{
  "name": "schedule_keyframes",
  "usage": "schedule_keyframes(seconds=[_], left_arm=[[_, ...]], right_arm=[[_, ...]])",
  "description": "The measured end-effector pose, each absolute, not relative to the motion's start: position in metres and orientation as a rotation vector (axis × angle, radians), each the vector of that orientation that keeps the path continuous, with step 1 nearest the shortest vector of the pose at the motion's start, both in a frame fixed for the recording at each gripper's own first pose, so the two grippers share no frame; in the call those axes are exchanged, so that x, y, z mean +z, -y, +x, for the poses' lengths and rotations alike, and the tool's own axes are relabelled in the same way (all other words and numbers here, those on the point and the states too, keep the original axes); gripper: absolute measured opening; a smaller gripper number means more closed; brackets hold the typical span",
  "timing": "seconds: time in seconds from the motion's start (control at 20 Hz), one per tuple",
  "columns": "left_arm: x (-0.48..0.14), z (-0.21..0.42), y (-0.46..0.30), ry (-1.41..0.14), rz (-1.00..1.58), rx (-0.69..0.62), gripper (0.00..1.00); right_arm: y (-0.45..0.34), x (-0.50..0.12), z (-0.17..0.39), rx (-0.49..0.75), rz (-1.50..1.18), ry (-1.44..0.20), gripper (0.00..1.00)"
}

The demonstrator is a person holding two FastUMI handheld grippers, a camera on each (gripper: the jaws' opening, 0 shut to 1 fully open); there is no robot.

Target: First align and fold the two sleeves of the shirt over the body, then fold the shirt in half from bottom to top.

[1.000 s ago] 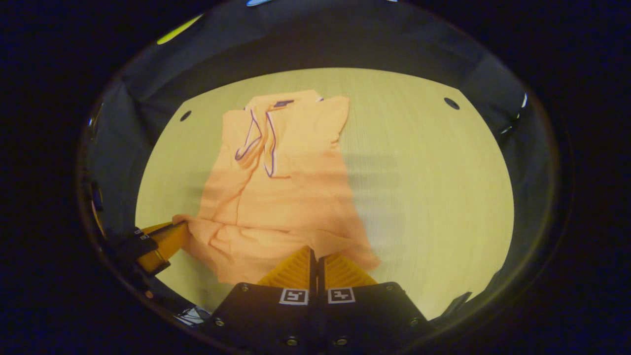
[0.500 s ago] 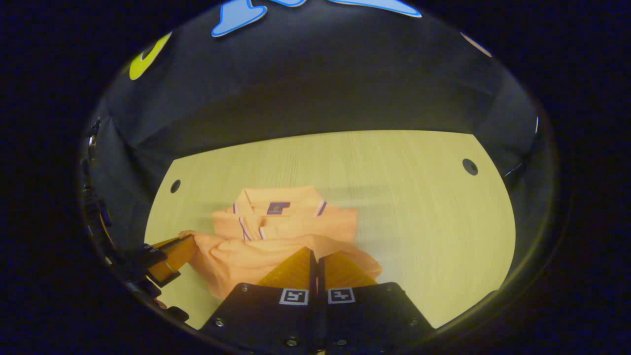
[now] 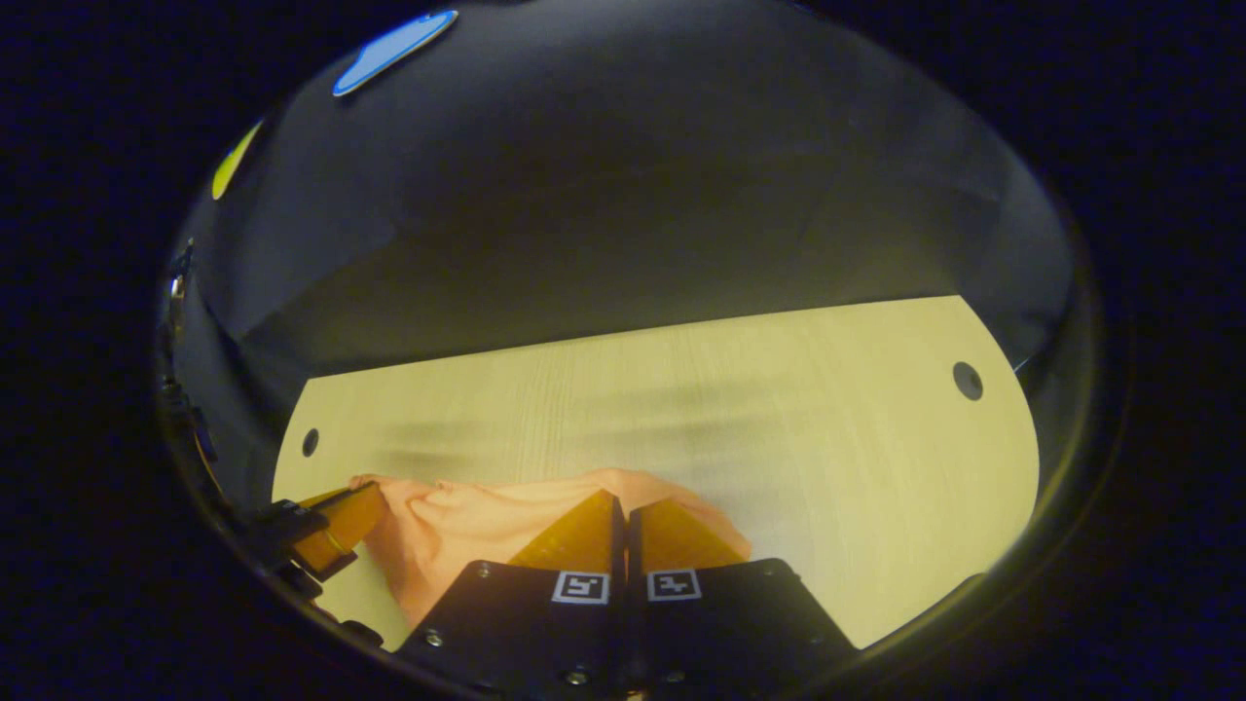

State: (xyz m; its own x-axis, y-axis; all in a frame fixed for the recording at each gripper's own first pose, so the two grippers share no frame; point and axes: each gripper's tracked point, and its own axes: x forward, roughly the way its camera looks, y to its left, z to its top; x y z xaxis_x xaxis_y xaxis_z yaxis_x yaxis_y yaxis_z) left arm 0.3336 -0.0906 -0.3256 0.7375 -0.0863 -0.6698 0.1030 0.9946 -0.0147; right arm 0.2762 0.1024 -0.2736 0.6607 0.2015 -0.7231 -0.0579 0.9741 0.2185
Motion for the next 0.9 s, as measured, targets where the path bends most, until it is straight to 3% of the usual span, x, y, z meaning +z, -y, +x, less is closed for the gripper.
schedule_keyframes(seconds=[0.2, 0.3, 0.35, 0.45, 0.5, 0.7, 0.9], left_arm=[[-0.340, 0.334, 0.100, -0.763, 0.001, -0.091, 0.09], [-0.344, 0.335, 0.103, -0.758, -0.052, -0.102, 0.13], [-0.345, 0.334, 0.101, -0.759, -0.056, -0.101, 0.34], [-0.338, 0.335, 0.094, -0.743, -0.054, -0.098, 0.65], [-0.324, 0.334, 0.092, -0.715, -0.053, -0.096, 0.65], [-0.273, 0.318, 0.084, -0.625, -0.030, -0.105, 0.78], [-0.227, 0.276, 0.082, -0.585, -0.045, -0.116, 0.73]], right_arm=[[-0.107, -0.299, 0.280, 0.154, 0.184, -0.874, 0.01], [-0.111, -0.294, 0.279, 0.149, 0.169, -0.846, 0.09], [-0.108, -0.290, 0.277, 0.153, 0.174, -0.832, 0.19], [-0.101, -0.286, 0.277, 0.141, 0.165, -0.818, 0.41], [-0.103, -0.281, 0.273, 0.153, 0.175, -0.812, 0.47], [-0.099, -0.244, 0.255, 0.158, 0.153, -0.735, 0.47], [-0.099, -0.187, 0.223, 0.176, 0.130, -0.655, 0.47]])
